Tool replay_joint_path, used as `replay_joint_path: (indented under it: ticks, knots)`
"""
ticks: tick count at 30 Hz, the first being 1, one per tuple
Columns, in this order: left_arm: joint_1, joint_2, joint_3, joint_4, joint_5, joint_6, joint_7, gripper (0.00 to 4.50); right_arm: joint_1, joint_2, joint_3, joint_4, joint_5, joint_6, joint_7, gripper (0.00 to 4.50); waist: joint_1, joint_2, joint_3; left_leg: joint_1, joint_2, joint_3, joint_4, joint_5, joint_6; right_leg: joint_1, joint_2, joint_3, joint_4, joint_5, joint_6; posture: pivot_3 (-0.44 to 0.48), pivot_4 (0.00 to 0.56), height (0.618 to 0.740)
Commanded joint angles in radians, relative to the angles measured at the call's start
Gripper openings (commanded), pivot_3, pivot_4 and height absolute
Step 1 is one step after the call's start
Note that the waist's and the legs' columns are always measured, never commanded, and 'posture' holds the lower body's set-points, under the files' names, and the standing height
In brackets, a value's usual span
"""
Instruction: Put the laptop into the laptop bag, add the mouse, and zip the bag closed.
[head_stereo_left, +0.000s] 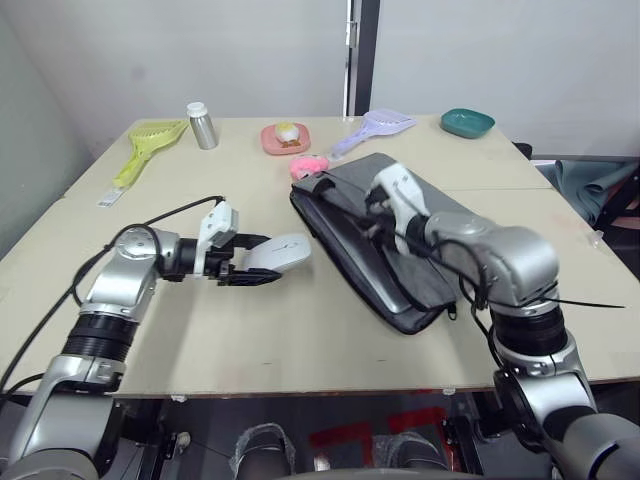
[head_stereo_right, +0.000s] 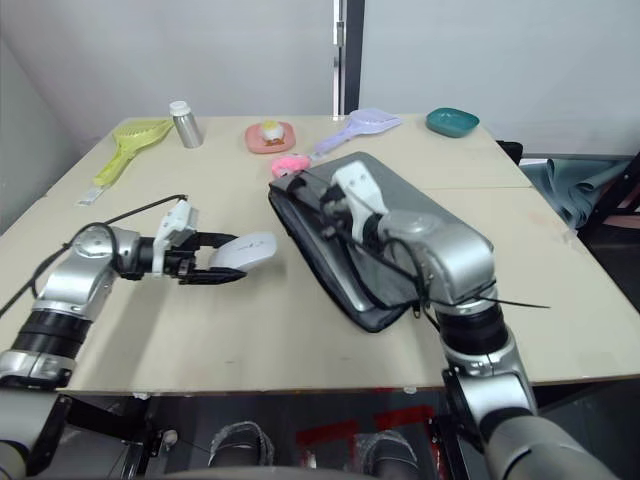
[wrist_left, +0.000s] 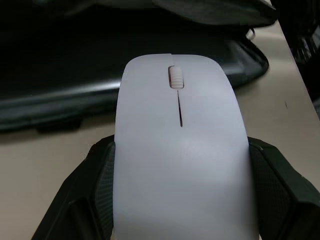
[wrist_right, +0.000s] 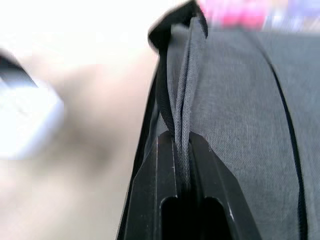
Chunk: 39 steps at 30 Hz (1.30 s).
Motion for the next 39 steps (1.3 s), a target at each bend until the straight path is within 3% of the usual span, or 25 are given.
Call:
replay_joint_path:
  ticks: [1,7,14,21,23,25,33,39]
  knots:
    - [-0.032,-0.043,-0.013,-0.07,0.001,0.089,0.114,2.86,-0.067,0.052,-0.108,-0.054,0.042,-0.015,-0.014,0.04,0.001,0.0,0.0,0.0,0.001,0.0,0.0,0.0,0.0,0.0,0.0,0.0,0.0,0.0,0.0,0.0,0.15,0.74]
    - [-0.108,-0.172,-0.039,-0.057,0.043,0.204,0.344,2.86,-0.117,0.127,-0.222,-0.069,0.109,0.009,-0.016,0.04,0.004,0.0,0.0,-0.002,0.001,-0.001,0.001,0.0,-0.001,-0.001,0.001,0.0,0.0,0.0,0.0,0.0,0.15,0.74]
    - [-0.165,-0.267,-0.145,-0.023,0.134,0.207,0.446,2.86,-0.101,0.142,-0.203,-0.055,0.117,0.016,-0.028,0.04,0.004,0.001,0.0,-0.002,0.003,-0.001,0.0,0.001,-0.003,-0.001,0.003,0.0,-0.001,0.0,0.0,0.0,0.15,0.74]
    - [-0.187,-0.308,-0.18,0.031,0.211,0.175,0.53,2.86,-0.085,0.135,-0.181,-0.05,0.114,0.002,-0.034,0.04,0.004,0.001,0.0,-0.002,0.004,-0.001,0.0,0.001,-0.003,-0.001,0.004,0.0,-0.001,0.001,0.001,0.0,0.15,0.74]
    - [-0.18,-0.321,-0.172,0.029,0.207,0.166,0.537,3.94,-0.082,0.133,-0.181,-0.05,0.115,0.0,-0.033,0.0,0.005,0.001,0.0,-0.002,0.004,-0.001,0.0,0.001,-0.003,-0.001,0.004,0.0,-0.001,0.001,0.001,0.0,0.15,0.74]
    - [-0.175,-0.326,-0.169,0.023,0.205,0.157,0.54,4.46,-0.081,0.132,-0.182,-0.049,0.115,-0.002,-0.033,0.0,0.007,0.001,0.0,-0.002,0.004,-0.001,0.0,0.001,-0.003,-0.001,0.004,0.0,-0.001,0.001,0.001,0.0,0.15,0.74]
    - [-0.076,-0.297,-0.142,-0.154,0.104,0.201,0.464,4.46,-0.066,0.117,-0.183,-0.044,0.119,0.001,-0.032,0.0,0.007,0.001,0.0,-0.002,0.004,-0.001,0.001,0.001,-0.003,-0.001,0.004,0.0,-0.001,0.001,0.001,0.0,0.15,0.74]
    - [0.003,-0.195,-0.11,-0.246,0.082,0.199,0.415,4.46,-0.063,0.108,-0.177,-0.036,0.127,-0.003,-0.035,0.0,0.006,0.001,0.001,-0.002,0.005,-0.001,0.001,0.001,-0.003,-0.001,0.004,0.0,-0.001,0.001,0.001,0.0,0.15,0.74]
